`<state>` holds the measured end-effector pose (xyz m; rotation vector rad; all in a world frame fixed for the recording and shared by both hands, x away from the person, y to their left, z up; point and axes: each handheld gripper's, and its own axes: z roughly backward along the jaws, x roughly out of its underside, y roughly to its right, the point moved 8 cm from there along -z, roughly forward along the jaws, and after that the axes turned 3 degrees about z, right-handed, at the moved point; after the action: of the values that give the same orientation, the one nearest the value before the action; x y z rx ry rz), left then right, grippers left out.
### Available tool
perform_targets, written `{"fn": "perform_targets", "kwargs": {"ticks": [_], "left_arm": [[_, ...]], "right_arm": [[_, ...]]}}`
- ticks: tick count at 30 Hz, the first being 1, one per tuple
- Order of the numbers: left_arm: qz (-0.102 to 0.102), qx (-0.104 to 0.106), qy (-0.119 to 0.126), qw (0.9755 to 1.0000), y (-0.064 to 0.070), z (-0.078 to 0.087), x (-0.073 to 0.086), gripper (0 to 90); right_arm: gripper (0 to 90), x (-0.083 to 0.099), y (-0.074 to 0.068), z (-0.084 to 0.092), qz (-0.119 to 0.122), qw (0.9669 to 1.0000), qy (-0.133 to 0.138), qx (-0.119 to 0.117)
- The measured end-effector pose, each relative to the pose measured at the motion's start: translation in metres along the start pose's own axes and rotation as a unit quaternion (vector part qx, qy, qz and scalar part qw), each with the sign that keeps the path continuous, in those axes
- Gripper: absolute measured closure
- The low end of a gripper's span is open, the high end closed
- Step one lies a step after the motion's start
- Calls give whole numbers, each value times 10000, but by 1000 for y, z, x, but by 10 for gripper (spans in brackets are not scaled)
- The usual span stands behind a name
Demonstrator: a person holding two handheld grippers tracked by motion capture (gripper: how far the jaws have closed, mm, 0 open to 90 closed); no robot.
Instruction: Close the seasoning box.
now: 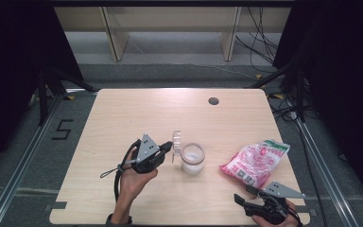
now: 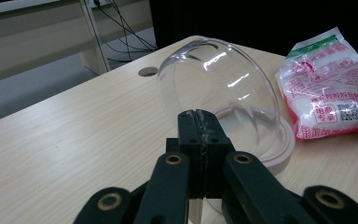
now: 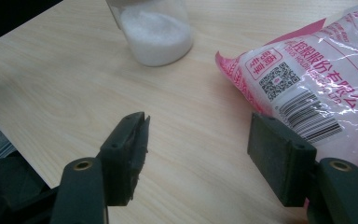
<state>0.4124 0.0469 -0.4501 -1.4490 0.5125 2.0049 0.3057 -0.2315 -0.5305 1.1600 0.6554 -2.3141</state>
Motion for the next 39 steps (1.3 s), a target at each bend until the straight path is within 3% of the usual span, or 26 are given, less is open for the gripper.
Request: {"fn": "perform_targets", "kwargs": {"ticks": [12, 13, 14, 23, 27, 28, 29, 31, 35, 36, 37, 39], "left_arm": [[-67, 108, -12, 9999, 10, -5, -4, 884], [36, 156, -59, 9999, 14, -6, -3, 883], [-78, 155, -7, 9998, 14, -7, -5, 879], [-53, 459, -17, 9989, 31, -12, -4, 831], [71, 593, -12, 9982, 35, -10, -4, 707], [132, 638, -26, 9979, 36, -9, -3, 577], [265, 629, -27, 9977, 37, -8, -3, 577], [283, 617, -128, 9976, 37, -7, 1, 425], [448, 600, -178, 9970, 40, -4, 8, 327], [396, 581, -173, 9974, 39, -3, 9, 327], [431, 540, -185, 9974, 39, -2, 10, 316], [432, 518, -188, 9976, 38, 1, 12, 295]], "right_arm": [[374, 1, 0, 0, 2, 10000, -57, 6], [374, 0, 0, -1, 21, 10000, 2, -21], [374, 0, 0, 0, 47, 10000, -34, 28], [373, 1, 0, 0, 50, 10000, -44, 24], [372, 0, 0, -1, 37, 10000, -4, -21], [372, 0, 0, 0, 46, 10000, -26, -7], [372, 0, 0, 0, 46, 10000, -26, -7], [371, 0, 0, -1, 38, 10000, 0, -21], [370, 0, 1, -2, 82, 10000, 6, 18], [370, 0, 1, -2, 82, 10000, 6, 18], [370, 1, -2, -2, -80, 10000, -20, 27], [369, 2, -3, 0, -126, 9999, -107, 43]]}}
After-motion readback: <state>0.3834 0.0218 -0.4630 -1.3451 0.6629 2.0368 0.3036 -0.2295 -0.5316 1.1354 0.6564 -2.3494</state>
